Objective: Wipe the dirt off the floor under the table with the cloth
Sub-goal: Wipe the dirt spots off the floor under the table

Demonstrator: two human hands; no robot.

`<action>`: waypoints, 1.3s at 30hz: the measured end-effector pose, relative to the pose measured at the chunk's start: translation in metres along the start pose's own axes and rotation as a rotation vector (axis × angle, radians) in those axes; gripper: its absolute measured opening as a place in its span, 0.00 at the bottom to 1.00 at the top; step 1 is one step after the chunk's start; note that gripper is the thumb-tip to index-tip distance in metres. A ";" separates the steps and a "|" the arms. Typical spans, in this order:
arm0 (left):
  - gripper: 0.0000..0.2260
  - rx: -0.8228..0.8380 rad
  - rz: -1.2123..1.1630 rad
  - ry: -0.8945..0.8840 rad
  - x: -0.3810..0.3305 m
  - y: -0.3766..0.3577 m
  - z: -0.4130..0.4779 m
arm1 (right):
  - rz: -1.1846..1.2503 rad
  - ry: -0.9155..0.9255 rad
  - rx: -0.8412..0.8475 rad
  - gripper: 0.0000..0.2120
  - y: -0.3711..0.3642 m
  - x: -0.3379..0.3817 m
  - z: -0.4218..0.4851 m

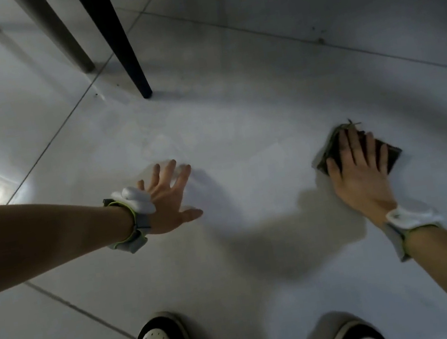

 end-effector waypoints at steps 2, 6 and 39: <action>0.43 -0.017 -0.011 0.014 0.001 0.000 0.004 | -0.032 0.142 0.026 0.35 -0.006 0.023 -0.010; 0.35 -0.146 -0.007 0.031 0.018 0.012 0.015 | -0.071 0.436 0.078 0.33 -0.022 0.091 -0.022; 0.33 -0.187 -0.034 0.224 0.067 0.042 0.092 | 0.029 -0.221 -0.152 0.39 0.010 -0.009 0.146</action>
Point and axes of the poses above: each hand's wrist, its own z-axis towards the middle knuckle, its own y-axis out of the back of the hand, x = y × z, the point moved 5 cm from there along z, towards the middle knuckle, and after that the axes turned 5 degrees about z, right-handed, at the moved point
